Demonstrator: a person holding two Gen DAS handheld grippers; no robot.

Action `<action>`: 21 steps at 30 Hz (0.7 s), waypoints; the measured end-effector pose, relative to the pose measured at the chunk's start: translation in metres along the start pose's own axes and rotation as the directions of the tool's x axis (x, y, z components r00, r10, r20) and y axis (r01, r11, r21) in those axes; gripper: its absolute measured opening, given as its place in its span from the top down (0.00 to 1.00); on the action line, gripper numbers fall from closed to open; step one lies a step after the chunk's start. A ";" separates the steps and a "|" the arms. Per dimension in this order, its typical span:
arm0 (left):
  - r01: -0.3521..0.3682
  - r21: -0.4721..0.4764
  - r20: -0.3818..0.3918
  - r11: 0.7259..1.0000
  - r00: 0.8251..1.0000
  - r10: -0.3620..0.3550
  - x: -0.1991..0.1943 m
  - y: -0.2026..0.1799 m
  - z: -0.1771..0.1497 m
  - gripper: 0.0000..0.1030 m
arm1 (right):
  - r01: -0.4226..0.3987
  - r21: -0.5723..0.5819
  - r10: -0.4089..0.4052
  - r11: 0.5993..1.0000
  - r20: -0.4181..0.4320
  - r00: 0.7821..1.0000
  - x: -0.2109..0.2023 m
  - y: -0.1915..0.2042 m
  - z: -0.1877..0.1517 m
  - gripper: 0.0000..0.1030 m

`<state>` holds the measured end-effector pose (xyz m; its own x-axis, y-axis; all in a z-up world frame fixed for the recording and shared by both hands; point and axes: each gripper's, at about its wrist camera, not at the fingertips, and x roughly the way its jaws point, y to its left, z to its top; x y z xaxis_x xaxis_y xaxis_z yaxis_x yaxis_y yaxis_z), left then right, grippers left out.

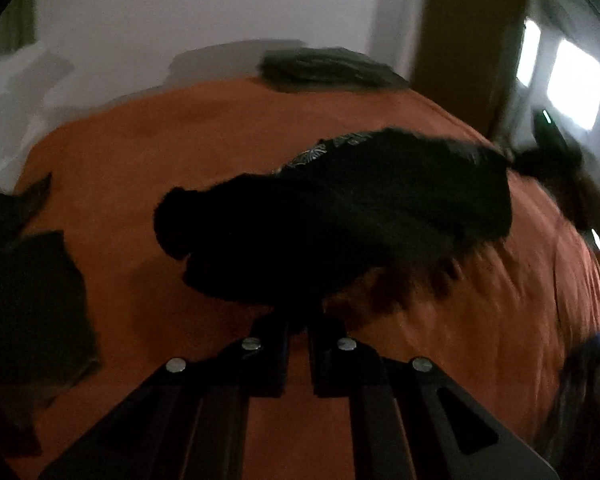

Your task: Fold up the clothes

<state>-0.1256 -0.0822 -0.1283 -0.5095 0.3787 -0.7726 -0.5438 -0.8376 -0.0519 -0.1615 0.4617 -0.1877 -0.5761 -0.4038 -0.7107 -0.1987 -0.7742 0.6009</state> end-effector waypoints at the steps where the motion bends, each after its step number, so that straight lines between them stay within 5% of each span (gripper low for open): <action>1: 0.011 0.018 -0.041 1.000 0.999 -0.010 0.006 0.001 -0.009 0.93 | 0.009 -0.007 -0.009 1.000 0.011 1.000 -0.010 -0.001 -0.002 0.97; 3: 0.027 0.049 -0.122 0.998 0.992 -0.021 0.021 0.002 -0.029 0.92 | 0.064 -0.020 -0.064 0.998 -0.006 0.998 -0.007 -0.017 -0.011 0.97; 7: -0.010 0.176 -0.223 0.984 0.974 0.050 0.055 -0.016 -0.069 0.95 | 0.053 0.028 -0.048 0.998 -0.138 0.989 0.037 -0.043 -0.030 0.96; 12: -0.028 0.062 -0.256 0.998 0.966 0.043 0.042 -0.007 -0.079 0.93 | 0.052 -0.016 -0.053 0.999 -0.098 0.994 0.022 -0.049 -0.027 0.92; 15: -0.011 -0.063 -0.236 0.998 0.972 -0.004 0.025 0.003 -0.066 0.57 | 0.026 -0.021 -0.029 0.999 -0.142 0.989 0.019 -0.042 -0.022 0.88; 16: 0.000 -0.107 -0.213 0.994 0.977 -0.023 0.019 0.006 -0.059 0.38 | 0.015 -0.027 -0.019 1.000 -0.158 0.987 0.019 -0.038 -0.020 0.72; 17: 0.017 -0.165 -0.174 0.986 0.984 -0.046 0.015 0.011 -0.053 0.27 | 0.011 -0.039 -0.017 0.999 -0.160 0.987 0.030 -0.024 -0.016 0.43; 18: 0.039 -0.225 -0.130 0.973 0.989 -0.069 0.012 0.017 -0.046 0.24 | 0.004 -0.040 -0.011 0.999 -0.165 0.986 0.040 -0.018 -0.016 0.32; 21: 0.122 -0.443 -0.028 0.888 0.988 -0.150 0.022 0.046 -0.032 0.24 | -0.043 0.049 0.051 0.998 -0.185 0.981 0.052 -0.021 -0.023 0.24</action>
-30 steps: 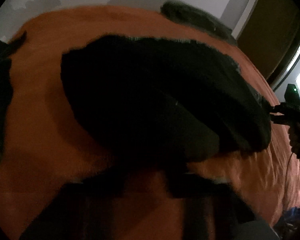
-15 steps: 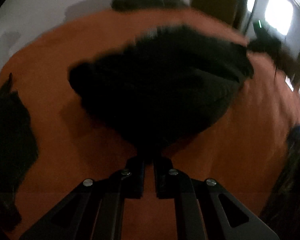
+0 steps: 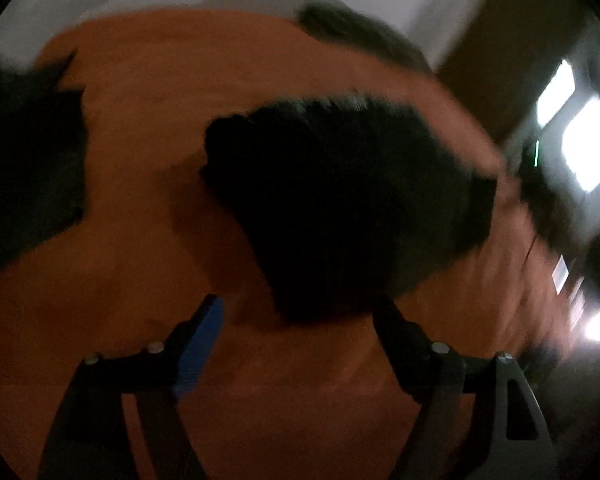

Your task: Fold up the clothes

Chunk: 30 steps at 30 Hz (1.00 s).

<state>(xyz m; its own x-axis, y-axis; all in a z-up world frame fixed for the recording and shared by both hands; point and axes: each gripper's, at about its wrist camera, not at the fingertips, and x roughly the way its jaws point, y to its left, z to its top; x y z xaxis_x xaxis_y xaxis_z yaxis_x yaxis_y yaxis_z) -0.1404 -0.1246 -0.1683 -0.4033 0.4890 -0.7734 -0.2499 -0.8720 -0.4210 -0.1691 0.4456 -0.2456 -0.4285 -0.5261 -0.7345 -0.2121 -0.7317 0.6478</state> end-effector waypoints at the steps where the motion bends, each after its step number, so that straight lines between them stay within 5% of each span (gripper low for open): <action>1: 0.020 -0.054 0.020 0.998 1.000 -0.019 0.008 0.004 0.008 0.24 | -0.020 0.026 0.021 0.999 -0.006 1.000 0.004 -0.001 -0.001 0.24; 3: 0.037 -0.134 0.049 0.990 0.998 -0.030 0.030 0.007 0.023 0.29 | -0.043 0.063 0.042 0.997 0.011 0.999 0.012 -0.005 -0.002 0.47; 4: 0.046 -0.150 0.046 0.988 0.998 -0.039 0.042 0.007 0.028 0.55 | -0.046 0.038 0.046 0.998 0.008 0.999 0.015 -0.002 -0.001 0.88; 5: 0.051 -0.157 0.032 0.986 0.998 -0.047 0.052 0.004 0.030 0.86 | -0.049 0.014 0.049 0.999 0.006 0.999 0.018 0.000 0.000 0.95; 9: -0.037 -0.196 0.004 0.980 0.999 0.038 0.061 0.004 0.020 0.93 | 0.014 -0.069 -0.012 0.998 0.018 1.000 0.009 0.015 0.001 0.95; 13: -0.073 -0.270 -0.017 0.960 0.997 0.072 0.058 0.020 -0.004 0.93 | 0.065 -0.137 -0.049 0.988 0.122 0.991 -0.022 0.030 0.000 0.97; 17: -0.111 -0.198 -0.025 0.974 0.994 0.109 0.067 0.003 0.004 0.90 | 0.122 -0.142 -0.114 0.982 0.059 0.992 0.001 0.011 0.002 0.97; 20: -0.135 -0.161 -0.017 0.978 0.991 0.134 0.051 -0.003 0.015 0.78 | 0.150 -0.143 -0.146 0.978 0.041 0.988 0.006 0.007 -0.003 0.95; 24: -0.167 -0.088 0.117 0.982 0.977 0.177 -0.001 -0.025 0.035 0.72 | 0.329 -0.251 -0.282 0.910 0.205 0.937 -0.029 0.048 -0.010 0.88; 25: -0.168 -0.065 0.140 0.984 0.974 0.176 -0.003 -0.038 0.044 0.69 | 0.361 -0.292 -0.279 0.886 0.287 0.916 -0.043 0.065 -0.015 0.87; 28: -0.168 0.010 0.197 0.986 0.967 0.163 0.002 -0.083 0.073 0.59 | 0.347 -0.389 -0.190 0.853 0.388 0.902 -0.057 0.102 -0.034 0.87; 30: -0.185 0.056 0.214 0.981 0.962 0.169 0.010 -0.105 0.087 0.59 | 0.286 -0.480 -0.111 0.830 0.359 0.927 -0.039 0.134 -0.049 0.87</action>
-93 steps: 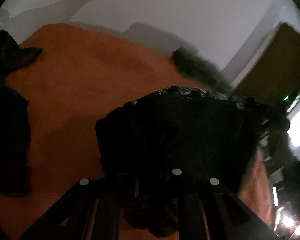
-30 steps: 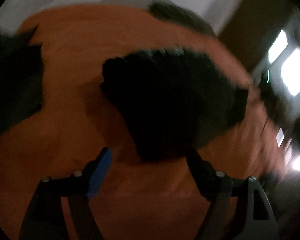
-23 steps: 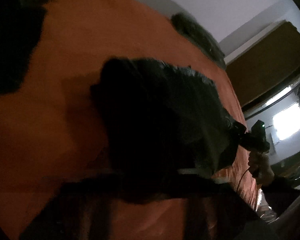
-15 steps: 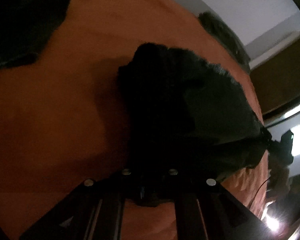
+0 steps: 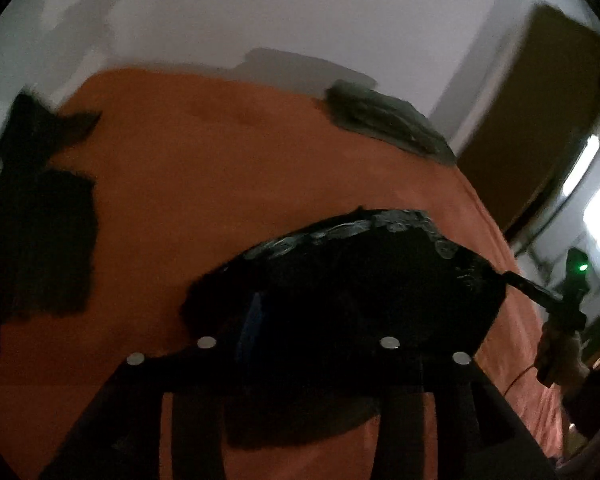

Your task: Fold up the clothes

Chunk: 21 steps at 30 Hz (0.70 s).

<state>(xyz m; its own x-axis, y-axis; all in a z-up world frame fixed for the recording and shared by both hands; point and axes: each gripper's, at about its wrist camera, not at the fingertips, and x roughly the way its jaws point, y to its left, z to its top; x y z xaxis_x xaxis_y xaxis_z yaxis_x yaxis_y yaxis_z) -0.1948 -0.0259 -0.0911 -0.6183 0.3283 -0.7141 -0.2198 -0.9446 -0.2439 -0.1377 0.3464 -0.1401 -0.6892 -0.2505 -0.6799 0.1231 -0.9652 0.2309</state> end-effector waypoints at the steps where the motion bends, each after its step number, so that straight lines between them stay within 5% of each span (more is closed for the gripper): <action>1: -0.025 0.014 -0.014 1.000 1.000 0.025 0.013 -0.004 0.001 0.59 | -0.030 -0.039 0.030 0.999 -0.005 1.000 0.004 0.016 -0.004 0.87; 7: -0.185 -0.087 -0.093 0.979 0.980 0.177 0.067 0.026 -0.013 0.59 | 0.087 -0.333 -0.019 0.939 0.203 0.979 -0.030 0.102 -0.024 0.87; 8: -0.186 -0.117 -0.097 0.976 0.980 0.175 0.073 0.033 -0.017 0.59 | -0.040 -0.338 0.087 0.940 0.124 0.988 -0.025 0.110 -0.023 0.83; 10: -0.207 -0.136 -0.084 0.969 0.977 0.197 0.083 0.038 -0.019 0.58 | -0.140 -0.346 0.142 0.928 -0.018 0.990 0.000 0.121 -0.028 0.81; 12: -0.237 -0.182 -0.061 0.954 0.971 0.230 0.097 0.041 -0.024 0.57 | -0.136 -0.358 0.098 0.924 -0.123 0.988 0.044 0.125 -0.045 0.81; 15: -0.273 -0.215 -0.026 0.938 0.961 0.274 0.108 0.045 -0.034 0.56 | -0.014 -0.402 -0.092 0.915 -0.244 0.966 0.107 0.114 -0.068 0.81; 16: -0.288 -0.205 -0.019 0.936 0.957 0.290 0.113 0.045 -0.035 0.57 | -0.026 -0.371 -0.079 0.928 -0.266 0.961 0.116 0.102 -0.067 0.82; 18: -0.299 -0.169 -0.017 0.939 0.954 0.300 0.121 0.047 -0.041 0.58 | -0.021 -0.306 -0.063 0.952 -0.263 0.963 0.120 0.082 -0.060 0.84; 21: -0.294 -0.131 -0.007 0.947 0.955 0.296 0.110 0.053 -0.048 0.61 | 0.101 -0.251 -0.159 0.963 -0.226 0.961 0.120 0.044 -0.047 0.84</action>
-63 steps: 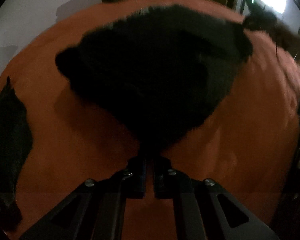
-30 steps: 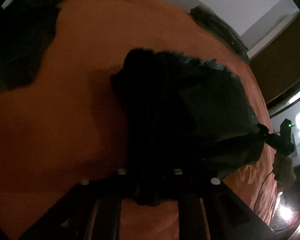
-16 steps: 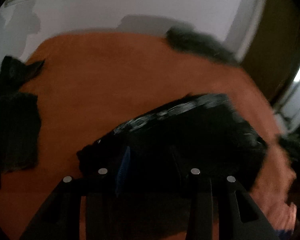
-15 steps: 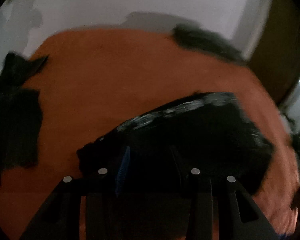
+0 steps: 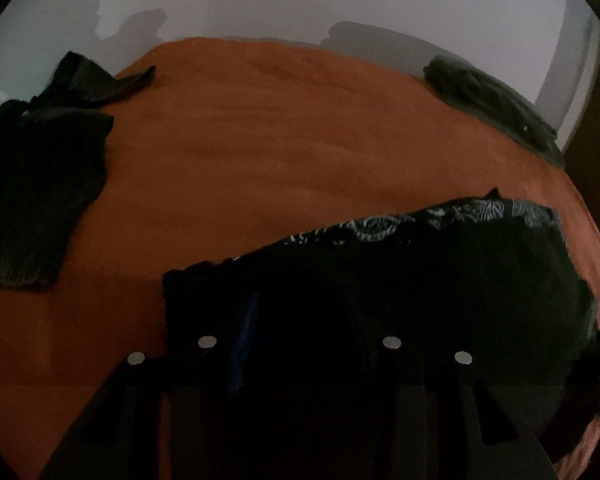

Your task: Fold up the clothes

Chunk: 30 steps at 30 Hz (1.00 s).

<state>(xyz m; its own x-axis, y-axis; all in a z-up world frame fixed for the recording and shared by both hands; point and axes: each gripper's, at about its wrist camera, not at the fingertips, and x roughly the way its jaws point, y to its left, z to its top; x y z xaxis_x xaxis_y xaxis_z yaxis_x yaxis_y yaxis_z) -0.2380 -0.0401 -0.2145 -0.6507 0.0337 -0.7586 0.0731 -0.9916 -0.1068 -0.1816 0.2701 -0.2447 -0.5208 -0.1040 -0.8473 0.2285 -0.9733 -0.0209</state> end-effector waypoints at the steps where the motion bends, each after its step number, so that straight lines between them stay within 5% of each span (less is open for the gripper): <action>1: 0.000 0.007 0.002 1.000 1.000 0.000 -0.003 0.002 -0.001 0.61 | -0.002 0.014 0.002 1.000 -0.006 1.000 0.003 -0.013 -0.001 0.89; 2: -0.004 0.010 0.000 1.000 1.000 0.004 -0.006 0.003 -0.001 0.61 | -0.004 0.028 0.004 1.000 -0.012 1.000 0.006 -0.026 -0.002 1.00; 4: -0.012 0.006 -0.010 1.000 1.000 0.012 -0.009 0.004 0.002 0.61 | 0.076 0.048 -0.076 0.996 -0.020 0.997 0.005 -0.045 0.006 1.00; 6: -0.005 -0.002 -0.019 1.000 1.000 0.005 -0.015 0.004 0.008 0.60 | 0.060 0.127 -0.061 0.990 0.002 0.998 -0.009 -0.064 0.024 0.96; 10: 0.043 -0.001 0.011 0.999 0.999 -0.043 -0.039 -0.002 0.025 0.38 | -0.152 0.071 0.141 0.986 0.143 0.980 -0.029 -0.047 0.099 0.94; 12: 0.022 0.026 0.038 0.999 0.999 -0.023 -0.046 -0.006 0.031 0.33 | -0.328 -0.041 0.330 0.944 0.109 0.938 -0.009 -0.019 0.149 0.68; 13: 0.024 0.032 0.047 0.999 0.999 -0.025 -0.047 -0.006 0.032 0.32 | -0.392 -0.083 0.399 0.916 0.086 0.913 0.004 -0.008 0.171 0.35; 14: 0.026 0.037 0.049 0.999 0.998 -0.028 -0.045 -0.006 0.033 0.32 | -0.382 -0.143 0.394 0.913 0.071 0.916 0.020 0.006 0.189 0.17; 18: -0.031 0.028 -0.004 0.999 0.999 0.031 -0.015 0.005 0.027 0.32 | -0.200 -0.330 0.217 0.923 0.012 0.976 0.068 0.058 0.219 0.17; 19: -0.038 0.018 -0.020 0.999 0.999 0.038 -0.007 0.011 0.026 0.32 | -0.177 -0.327 0.189 0.928 0.006 0.982 0.076 0.062 0.222 0.18; 21: -0.038 -0.028 -0.049 0.999 0.998 0.036 0.003 0.024 0.022 0.32 | -0.129 -0.322 0.134 0.938 -0.006 0.991 0.093 0.069 0.228 0.41; 22: -0.027 -0.062 -0.054 0.998 0.998 0.023 0.005 0.031 0.021 0.32 | -0.136 -0.303 0.134 0.943 -0.030 0.991 0.101 0.069 0.231 0.99; 25: -0.011 -0.113 -0.055 0.994 0.998 0.005 0.004 0.043 0.023 0.31 | -0.166 -0.214 0.155 0.963 -0.067 0.986 0.112 0.059 0.240 1.00; 28: -0.006 -0.118 -0.054 0.993 0.999 0.000 0.000 0.048 0.024 0.31 | -0.155 -0.216 0.166 0.964 0.031 0.986 0.089 0.053 0.249 1.00; 30: 0.003 -0.111 -0.052 0.994 0.999 -0.008 -0.001 0.048 0.023 0.31 | -0.264 -0.205 0.273 0.943 0.019 0.962 0.079 0.048 0.253 1.00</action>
<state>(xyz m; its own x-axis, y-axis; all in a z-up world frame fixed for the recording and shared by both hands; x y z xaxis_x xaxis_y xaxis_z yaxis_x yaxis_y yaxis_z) -0.2511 -0.0902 -0.2038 -0.6114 0.0484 -0.7898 0.1545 -0.9716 -0.1791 -0.4202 0.1637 -0.1781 -0.4545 -0.3701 -0.8102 0.5212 -0.8481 0.0950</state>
